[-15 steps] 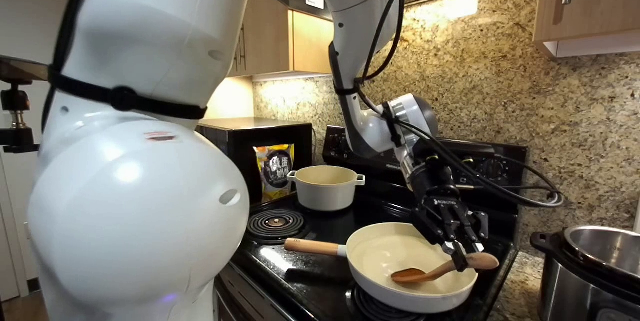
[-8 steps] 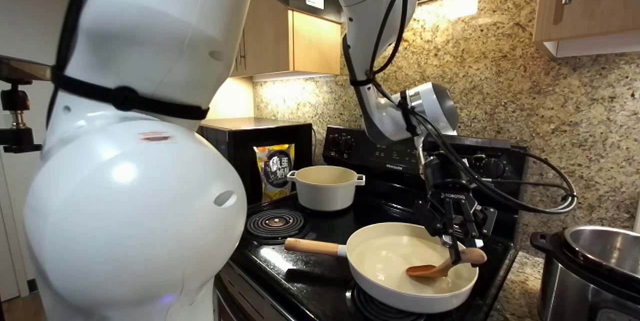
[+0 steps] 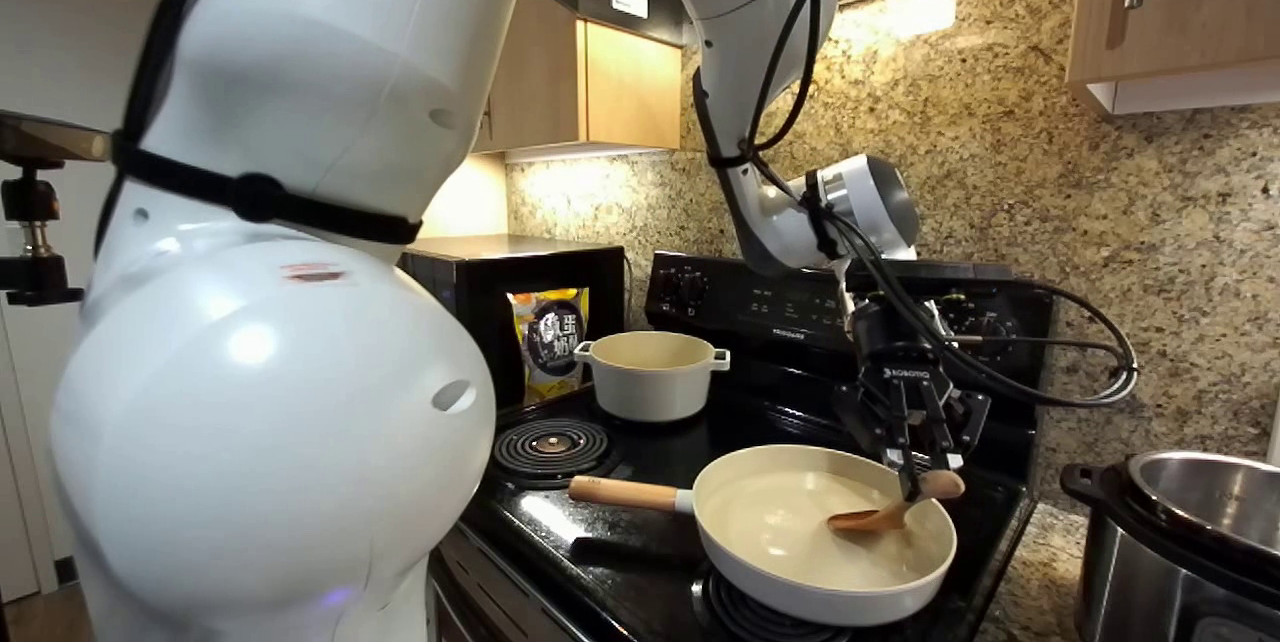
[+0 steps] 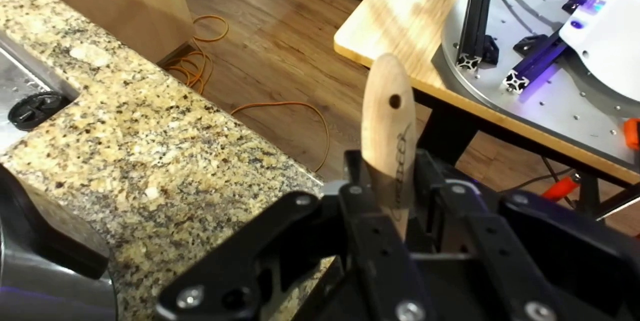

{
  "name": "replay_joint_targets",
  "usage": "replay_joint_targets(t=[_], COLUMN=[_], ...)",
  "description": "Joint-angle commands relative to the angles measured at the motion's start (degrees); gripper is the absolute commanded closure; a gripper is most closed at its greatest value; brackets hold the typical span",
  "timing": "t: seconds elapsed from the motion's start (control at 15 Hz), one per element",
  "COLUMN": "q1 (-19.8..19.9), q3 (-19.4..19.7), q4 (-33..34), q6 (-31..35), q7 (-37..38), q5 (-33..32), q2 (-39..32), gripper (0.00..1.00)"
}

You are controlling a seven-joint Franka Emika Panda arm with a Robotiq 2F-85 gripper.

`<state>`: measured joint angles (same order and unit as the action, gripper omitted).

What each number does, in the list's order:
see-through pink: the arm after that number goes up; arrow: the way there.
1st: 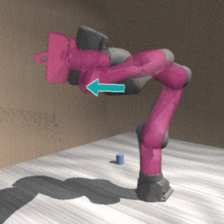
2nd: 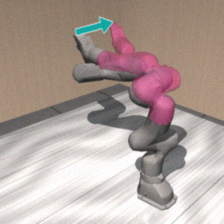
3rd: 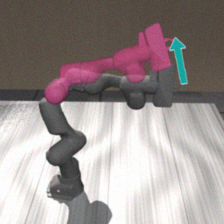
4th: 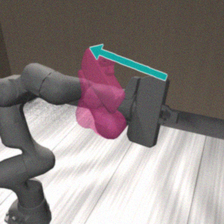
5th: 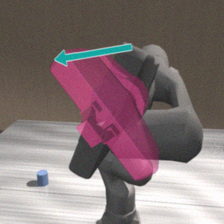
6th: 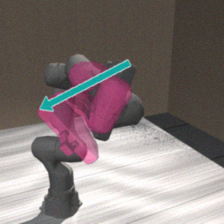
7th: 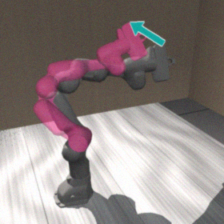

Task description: Use the wooden spoon to stir the water in the white pan

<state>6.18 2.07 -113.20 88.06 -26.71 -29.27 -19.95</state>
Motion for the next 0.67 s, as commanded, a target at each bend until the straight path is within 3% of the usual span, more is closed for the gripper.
replay_joint_targets(t=[0.0,0.6], q1=[-1.2,-5.6], q3=[-1.0,-4.5], q4=[1.7,0.5], q6=[-0.9,-1.6], q7=[-1.3,-4.1], q5=[-0.8,-7.6], q2=[-1.6,-4.1], gripper=[0.93,0.93])
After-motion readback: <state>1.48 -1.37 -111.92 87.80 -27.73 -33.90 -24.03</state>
